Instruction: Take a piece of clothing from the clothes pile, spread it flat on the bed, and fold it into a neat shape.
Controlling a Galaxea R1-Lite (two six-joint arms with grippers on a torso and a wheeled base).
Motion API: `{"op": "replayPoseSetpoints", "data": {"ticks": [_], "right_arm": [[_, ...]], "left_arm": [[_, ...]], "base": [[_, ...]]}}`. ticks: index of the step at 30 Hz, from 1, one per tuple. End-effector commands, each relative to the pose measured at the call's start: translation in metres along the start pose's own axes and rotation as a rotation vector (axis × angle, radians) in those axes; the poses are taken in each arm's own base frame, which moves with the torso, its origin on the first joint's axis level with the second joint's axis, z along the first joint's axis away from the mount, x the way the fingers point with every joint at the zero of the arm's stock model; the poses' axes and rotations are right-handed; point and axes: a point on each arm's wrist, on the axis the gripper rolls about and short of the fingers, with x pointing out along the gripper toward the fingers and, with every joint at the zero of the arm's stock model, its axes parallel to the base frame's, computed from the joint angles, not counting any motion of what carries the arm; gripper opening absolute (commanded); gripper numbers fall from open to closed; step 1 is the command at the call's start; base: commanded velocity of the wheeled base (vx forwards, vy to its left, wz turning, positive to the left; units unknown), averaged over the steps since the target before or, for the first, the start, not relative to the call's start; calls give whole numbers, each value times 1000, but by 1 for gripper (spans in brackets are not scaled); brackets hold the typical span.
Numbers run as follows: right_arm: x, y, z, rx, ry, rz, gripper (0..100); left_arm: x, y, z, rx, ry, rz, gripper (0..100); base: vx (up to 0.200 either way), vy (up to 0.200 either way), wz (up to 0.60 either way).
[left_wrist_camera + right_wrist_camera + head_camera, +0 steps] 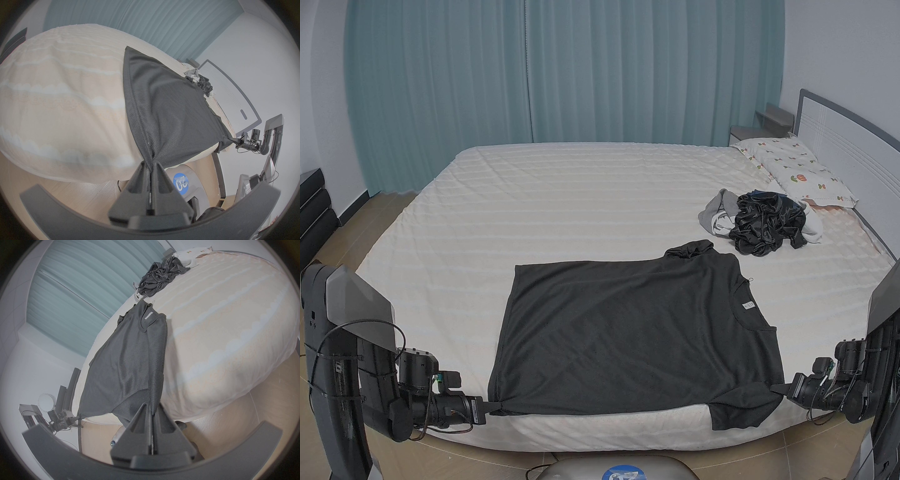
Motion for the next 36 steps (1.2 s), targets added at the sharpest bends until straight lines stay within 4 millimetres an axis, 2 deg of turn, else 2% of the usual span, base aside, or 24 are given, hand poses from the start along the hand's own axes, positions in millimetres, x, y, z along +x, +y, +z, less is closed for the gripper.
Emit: {"op": "replayPoseSetpoints", "data": {"ticks": [1,5,10,16,21,26,27,33,36], "right_arm": [[-1,1,4,-7,-22,8,0],[-5,7,12,7,-51,62,0],[-1,10,27,3,-112,94,0],[15,10,44,-29,-164,118,0],[37,3,59,-52,-198,135,0],[55,-5,56,-47,-169,136,0],[58,-6,55,-49,-166,140,100],[58,-8,58,-50,-186,137,100],[45,-2,59,-50,-192,140,100]], "left_arm": [[-8,-4,2,5,-16,-2,0],[-12,-7,6,10,-40,-6,0],[-10,-8,12,-71,-64,-15,0],[-4,-7,22,-151,-99,-28,0],[0,-6,27,-191,-116,-30,0],[2,-5,28,-210,-117,-34,0],[2,-5,28,-211,-116,-33,0],[2,-5,28,-213,-116,-33,0],[3,-5,30,-211,-121,-35,0]], "base": [[0,0,0],[0,0,0],[0,0,0],[0,0,0],[0,0,0],[0,0,0],[0,0,0],[0,0,0],[0,0,0]]}}
